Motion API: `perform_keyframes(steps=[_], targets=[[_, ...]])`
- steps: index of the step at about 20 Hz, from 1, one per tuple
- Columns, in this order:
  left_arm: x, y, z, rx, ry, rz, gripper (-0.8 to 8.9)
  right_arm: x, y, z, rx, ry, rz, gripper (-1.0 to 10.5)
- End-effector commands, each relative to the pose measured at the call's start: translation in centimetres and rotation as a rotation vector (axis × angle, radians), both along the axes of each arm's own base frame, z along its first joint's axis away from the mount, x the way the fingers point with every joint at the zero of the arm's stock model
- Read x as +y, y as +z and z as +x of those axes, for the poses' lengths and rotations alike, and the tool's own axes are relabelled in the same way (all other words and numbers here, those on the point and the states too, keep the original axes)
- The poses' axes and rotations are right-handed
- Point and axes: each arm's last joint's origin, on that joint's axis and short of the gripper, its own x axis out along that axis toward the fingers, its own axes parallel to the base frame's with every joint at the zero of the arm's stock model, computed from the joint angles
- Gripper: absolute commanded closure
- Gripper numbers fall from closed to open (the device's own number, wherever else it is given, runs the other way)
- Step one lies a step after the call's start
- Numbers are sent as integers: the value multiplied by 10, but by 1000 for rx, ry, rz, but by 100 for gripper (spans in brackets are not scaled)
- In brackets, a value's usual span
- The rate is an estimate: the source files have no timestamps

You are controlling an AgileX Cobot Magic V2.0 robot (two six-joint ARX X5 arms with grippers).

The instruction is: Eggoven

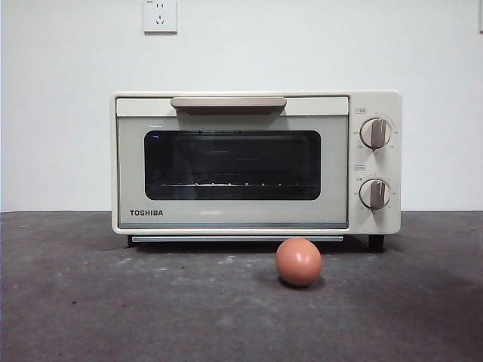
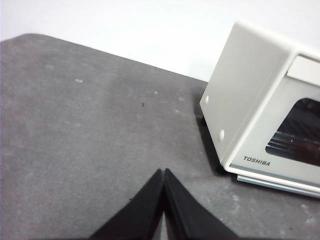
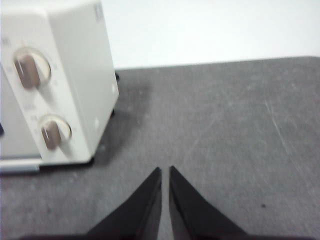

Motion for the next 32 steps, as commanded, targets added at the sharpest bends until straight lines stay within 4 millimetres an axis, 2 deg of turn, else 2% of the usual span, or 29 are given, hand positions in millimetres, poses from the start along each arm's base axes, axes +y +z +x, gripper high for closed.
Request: perform_keyframes(steps=[1,7,11,17,25,32], targets=[[0,-8,1,18,11,-66,806,0,3,0,-28,-6,76,943],[-1,0,0,16,-23,-193,806,0,13,-3,-32,-6,222,943],[-3,20,-5,-23,-76,-196,806,1,34,-8,-63,23,233,943],[-5,55,-14,28,-142,-186,806,2,69,-20,-42,51,246,943],[-11,92,-12,196,-363,-110,806,8,108,-24,184,261,209,943],[-16,115,-7,320,-556,-65,806,15,127,-21,459,459,149,943]])
